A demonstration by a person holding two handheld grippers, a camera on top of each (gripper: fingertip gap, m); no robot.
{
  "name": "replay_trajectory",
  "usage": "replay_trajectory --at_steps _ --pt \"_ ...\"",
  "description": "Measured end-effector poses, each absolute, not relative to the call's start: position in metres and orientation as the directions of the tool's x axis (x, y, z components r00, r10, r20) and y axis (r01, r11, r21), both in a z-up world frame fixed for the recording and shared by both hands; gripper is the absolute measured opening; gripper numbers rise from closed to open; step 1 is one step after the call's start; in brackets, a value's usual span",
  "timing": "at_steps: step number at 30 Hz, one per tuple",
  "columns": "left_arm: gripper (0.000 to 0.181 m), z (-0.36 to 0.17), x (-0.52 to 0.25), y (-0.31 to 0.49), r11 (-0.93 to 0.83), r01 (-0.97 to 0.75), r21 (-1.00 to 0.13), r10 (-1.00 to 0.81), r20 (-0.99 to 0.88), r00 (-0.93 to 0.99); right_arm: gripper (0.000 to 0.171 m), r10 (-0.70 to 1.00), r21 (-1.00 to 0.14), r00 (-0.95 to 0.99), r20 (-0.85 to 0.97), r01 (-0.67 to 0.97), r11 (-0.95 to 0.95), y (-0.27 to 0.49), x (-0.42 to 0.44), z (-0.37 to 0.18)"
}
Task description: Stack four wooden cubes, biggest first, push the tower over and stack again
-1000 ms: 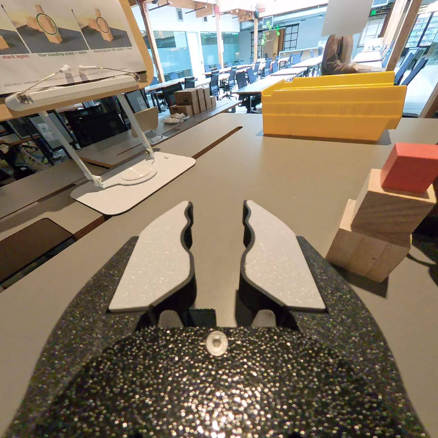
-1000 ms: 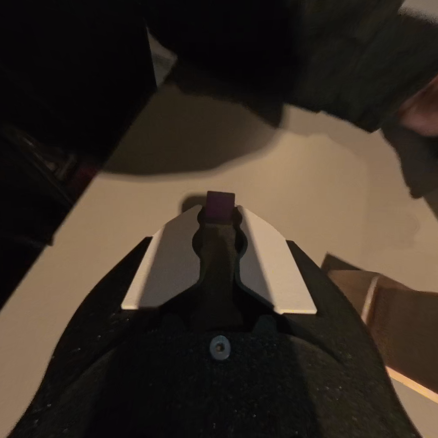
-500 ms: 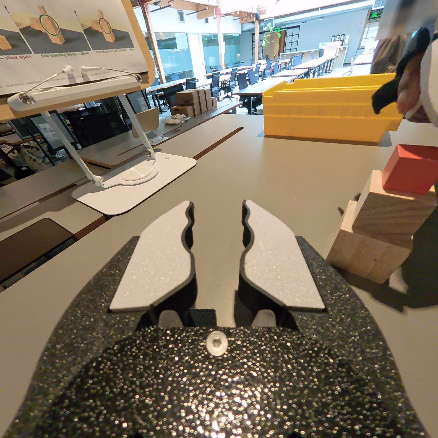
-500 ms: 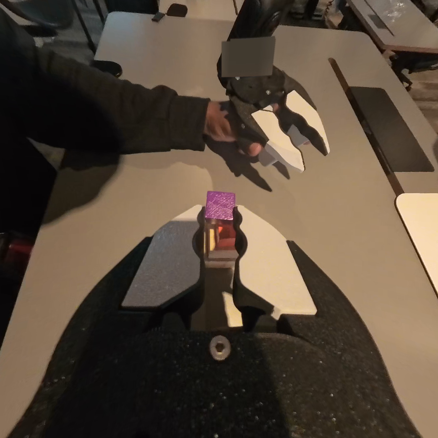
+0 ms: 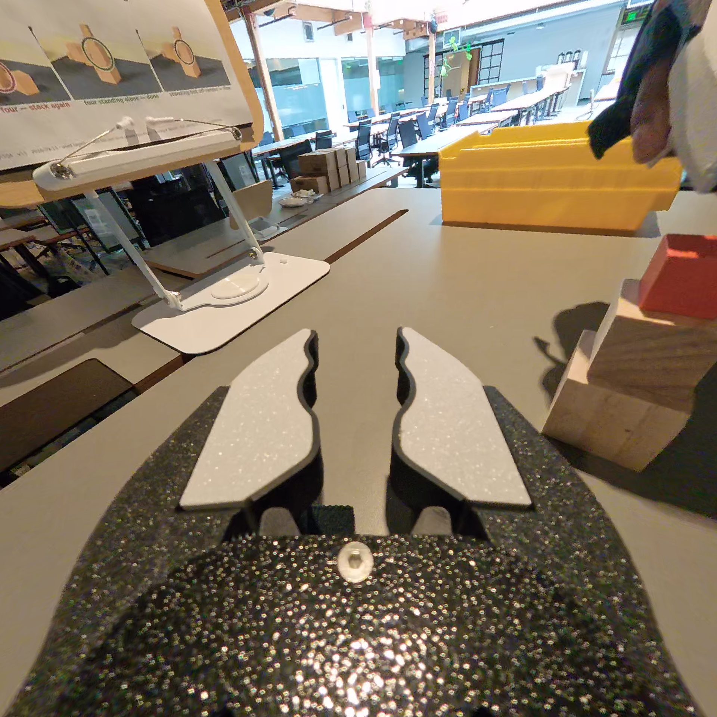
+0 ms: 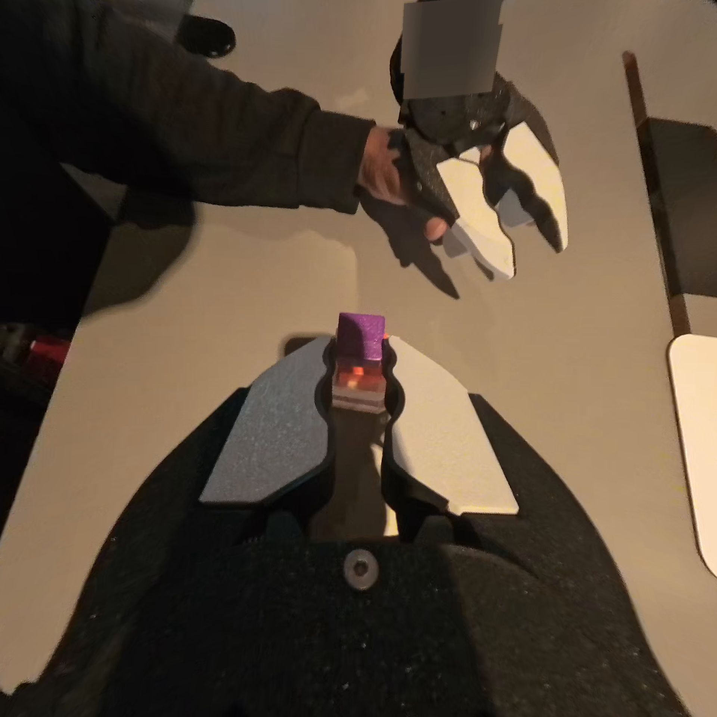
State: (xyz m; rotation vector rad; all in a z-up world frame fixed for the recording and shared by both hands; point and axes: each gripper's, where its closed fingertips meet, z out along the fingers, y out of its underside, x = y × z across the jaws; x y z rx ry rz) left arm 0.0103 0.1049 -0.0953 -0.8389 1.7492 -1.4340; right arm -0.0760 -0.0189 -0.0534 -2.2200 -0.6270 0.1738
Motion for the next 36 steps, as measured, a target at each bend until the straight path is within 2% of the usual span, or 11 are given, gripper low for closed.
replay_trajectory --at_steps 31,36 --pt "0.037 -0.097 0.01 0.102 0.18 -0.053 -0.982 -0.828 -0.122 -0.548 0.023 0.473 -0.728 0.88 0.048 0.355 -0.586 -0.014 -0.07 -0.071" --pt "0.037 -0.097 0.009 0.102 0.182 -0.053 -0.982 -0.826 -0.124 -0.549 0.027 0.469 -0.734 0.881 0.056 0.355 -0.579 -0.013 -0.068 -0.071"
